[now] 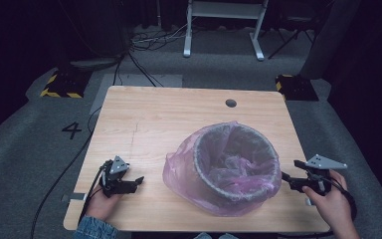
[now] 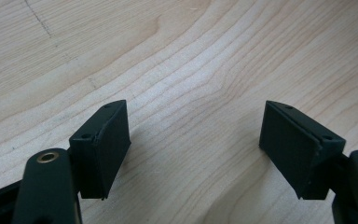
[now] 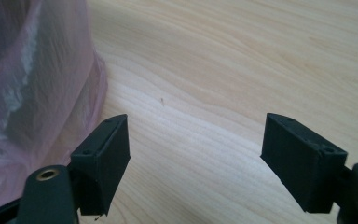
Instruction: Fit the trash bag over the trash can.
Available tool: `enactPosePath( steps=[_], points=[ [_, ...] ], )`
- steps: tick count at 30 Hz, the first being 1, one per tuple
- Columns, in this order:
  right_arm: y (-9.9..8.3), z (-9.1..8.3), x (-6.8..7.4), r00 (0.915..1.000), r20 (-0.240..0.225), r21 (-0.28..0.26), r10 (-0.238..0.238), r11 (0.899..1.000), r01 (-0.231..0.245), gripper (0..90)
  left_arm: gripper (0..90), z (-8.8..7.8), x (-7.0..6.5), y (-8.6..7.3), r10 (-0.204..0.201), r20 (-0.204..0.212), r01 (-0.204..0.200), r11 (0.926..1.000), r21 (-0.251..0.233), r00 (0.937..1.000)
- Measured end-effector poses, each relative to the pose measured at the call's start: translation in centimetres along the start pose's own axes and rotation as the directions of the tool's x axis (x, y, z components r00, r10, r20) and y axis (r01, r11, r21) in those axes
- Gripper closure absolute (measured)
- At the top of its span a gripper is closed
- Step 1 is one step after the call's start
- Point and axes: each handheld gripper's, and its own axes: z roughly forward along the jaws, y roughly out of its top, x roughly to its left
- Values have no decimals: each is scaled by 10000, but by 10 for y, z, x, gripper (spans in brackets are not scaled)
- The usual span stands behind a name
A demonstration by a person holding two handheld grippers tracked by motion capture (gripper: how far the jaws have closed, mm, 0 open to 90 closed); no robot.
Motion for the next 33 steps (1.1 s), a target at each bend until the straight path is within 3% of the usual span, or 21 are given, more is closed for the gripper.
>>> enactPosePath(
  steps=[9, 18, 21, 23, 30, 33],
  points=[
    [-20, 14, 4, 9990, -162, 173, 406, 9990, -403, 236, 242, 0, 0, 0, -7, 2, 7, 10000, -6, 10000],
    [-37, 25, 4, 9979, 479, 115, 431, 9990, -437, 248, 242, 0, 0, 0, -1, 1, 1, 10000, 0, 10000],
    [-42, 29, 4, 9956, 109, 35, 931, 9956, -932, 251, 242, 0, 0, 0, 7, -12, -7, 10000, 0, 10000],
    [-43, 30, 3, 9940, 10, 329, 1095, 9934, -1095, 268, 241, 0, 0, 0, 35, -19, -35, 10000, 13, 10000],
    [-42, 33, 3, 9949, 352, 480, 943, 9942, -960, 241, 241, 0, 0, 0, 33, -20, -33, 10000, 13, 10000],
    [-40, 36, 4, 9951, 583, 652, 804, 9943, -842, 157, 241, 0, 0, 0, 33, -15, -33, 10000, 17, 10000]
  ],
)
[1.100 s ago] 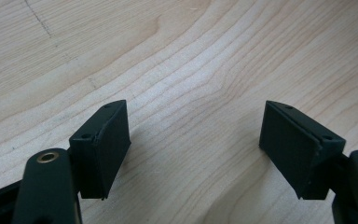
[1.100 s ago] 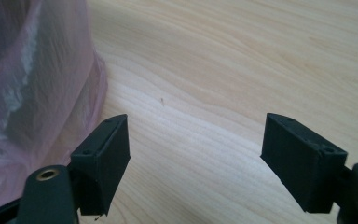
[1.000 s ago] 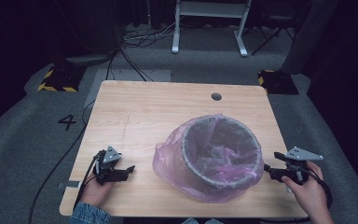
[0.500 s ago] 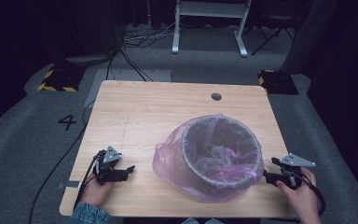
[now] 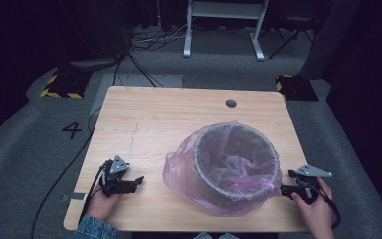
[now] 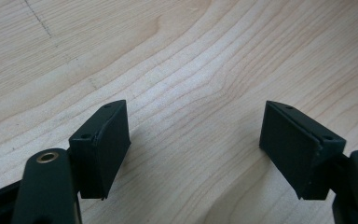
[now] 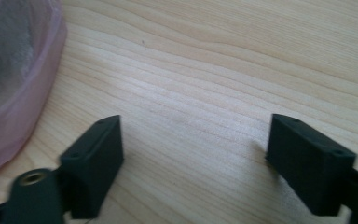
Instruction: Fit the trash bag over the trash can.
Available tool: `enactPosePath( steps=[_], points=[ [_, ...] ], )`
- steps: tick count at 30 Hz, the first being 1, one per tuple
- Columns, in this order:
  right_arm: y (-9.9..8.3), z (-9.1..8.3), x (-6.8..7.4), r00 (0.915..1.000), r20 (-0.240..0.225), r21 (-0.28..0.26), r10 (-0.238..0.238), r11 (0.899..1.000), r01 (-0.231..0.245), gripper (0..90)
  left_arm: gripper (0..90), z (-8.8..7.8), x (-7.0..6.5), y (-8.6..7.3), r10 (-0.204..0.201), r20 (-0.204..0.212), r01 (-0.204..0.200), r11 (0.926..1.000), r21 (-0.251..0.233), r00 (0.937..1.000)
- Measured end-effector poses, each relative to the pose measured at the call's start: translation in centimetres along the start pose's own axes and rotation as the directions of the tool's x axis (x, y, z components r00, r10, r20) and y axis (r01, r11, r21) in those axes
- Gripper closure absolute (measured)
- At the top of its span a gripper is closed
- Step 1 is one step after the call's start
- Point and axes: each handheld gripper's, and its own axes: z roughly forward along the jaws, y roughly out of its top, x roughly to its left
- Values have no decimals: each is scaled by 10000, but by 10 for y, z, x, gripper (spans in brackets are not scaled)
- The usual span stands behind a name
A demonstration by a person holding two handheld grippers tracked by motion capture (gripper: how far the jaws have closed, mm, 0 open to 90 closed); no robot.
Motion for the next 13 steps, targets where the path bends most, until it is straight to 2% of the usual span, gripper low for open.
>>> enactPosePath(
  steps=[3, 5, 6, 9, 13],
  points=[
    [3, 5, -3, 10000, 47, 184, 16, 9998, -17, 65, 241, 0, 0, 0, 8, 0, -8, 10000, 0, 10000],
    [6, 9, -9, 9999, -110, 378, -124, 9992, 129, 1, 241, 0, 0, 0, -6, 13, 6, 10000, -6, 10000],
    [9, 12, -11, 9999, -109, 440, -92, 9990, 97, 0, 241, 0, 0, 0, -7, 1, 7, 10000, -2, 10000],
    [12, 16, -15, 9979, -485, 417, -438, 9981, 459, 0, 240, 0, 0, 0, 7, -7, -7, 10000, 1, 10000],
    [12, 16, -15, 9979, -475, 422, -444, 9980, 464, 0, 240, 0, 0, 0, 4, -2, -4, 10000, -5, 10000]
  ],
)
